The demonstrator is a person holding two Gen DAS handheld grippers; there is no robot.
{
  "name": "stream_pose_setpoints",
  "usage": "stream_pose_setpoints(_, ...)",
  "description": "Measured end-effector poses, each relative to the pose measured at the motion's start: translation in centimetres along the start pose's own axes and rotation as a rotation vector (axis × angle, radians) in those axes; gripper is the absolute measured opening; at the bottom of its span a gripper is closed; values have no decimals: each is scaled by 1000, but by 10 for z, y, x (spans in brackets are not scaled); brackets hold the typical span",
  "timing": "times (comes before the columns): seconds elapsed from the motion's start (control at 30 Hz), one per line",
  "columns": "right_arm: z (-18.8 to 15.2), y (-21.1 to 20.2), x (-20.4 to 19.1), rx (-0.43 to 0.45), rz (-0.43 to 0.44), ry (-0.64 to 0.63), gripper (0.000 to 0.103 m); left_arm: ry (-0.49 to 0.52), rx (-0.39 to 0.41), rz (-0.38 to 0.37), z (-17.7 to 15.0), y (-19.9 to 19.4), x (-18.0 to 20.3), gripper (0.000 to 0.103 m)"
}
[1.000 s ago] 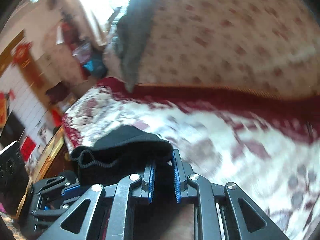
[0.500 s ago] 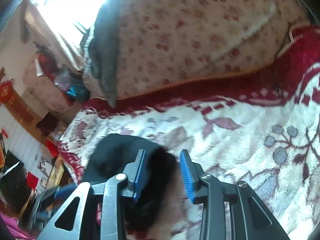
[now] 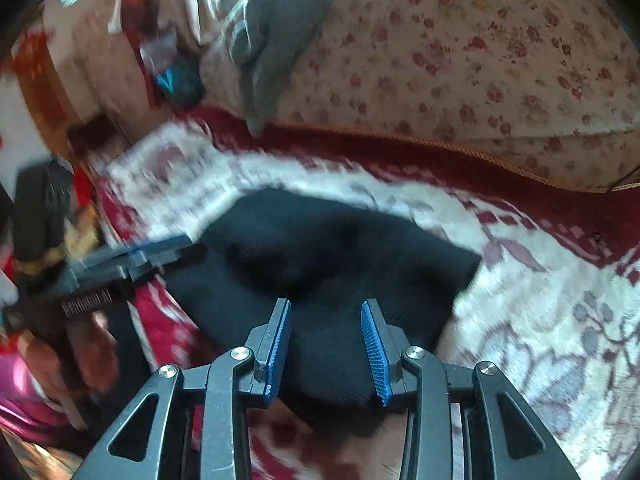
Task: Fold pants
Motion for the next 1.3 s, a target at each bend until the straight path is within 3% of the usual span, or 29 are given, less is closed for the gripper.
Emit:
stream_pose_setpoints(0.2,-16,9,3,0,-59,-37,35,-14,-5,26,-2,9,-9,52)
stream_pose_setpoints(0.37,-6,-2,5,-10,-33,20,35,-33,-8,21,2,0,-13,52)
stream_pose_setpoints(0.43,2,-14,3,29,5,65,44,-32,-9,32,5,-3,-15,52)
stream_pose_setpoints(0.47,5,-18,3,44,19,83,55,-31,-6,45,7,-5,-16,52)
stream_pose_setpoints(0.57,13,-22,-2,59,57,118,57,-24,-3,53,12,-10,-18,52)
stream_pose_setpoints(0.67,14,-23,1,65,17,136,58,-1,3,69,16,-12,-20,53)
stream_pose_setpoints(0.73,13,-25,10,67,-9,171,65,16,-1,80,17,-11,-23,55)
stream_pose_setpoints(0.8,10,-26,21,73,-13,217,80,14,-13,74,18,-8,-27,56)
stream_pose_setpoints(0.93,0,-20,45,50,57,370,82,-6,-35,58,17,-1,-35,56)
stream_pose_setpoints(1.03,-8,-10,52,28,106,435,89,-15,-36,32,18,2,-37,66)
stream_pose_setpoints(1.23,-20,15,53,-24,151,487,91,3,-73,-8,19,16,-37,67)
stream_pose_setpoints(1.3,-23,24,53,-38,164,496,91,-6,-88,-37,19,24,-37,72)
Point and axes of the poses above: each gripper's, at about its wrist camera, not at the fingertips, and y roughly the way its jaws point, x to its right, z to its top, the point moved 7 cm from there along y, roughly the way its jaws point, and after that the axes turned 8 degrees about -z, right-handed, at the moved point
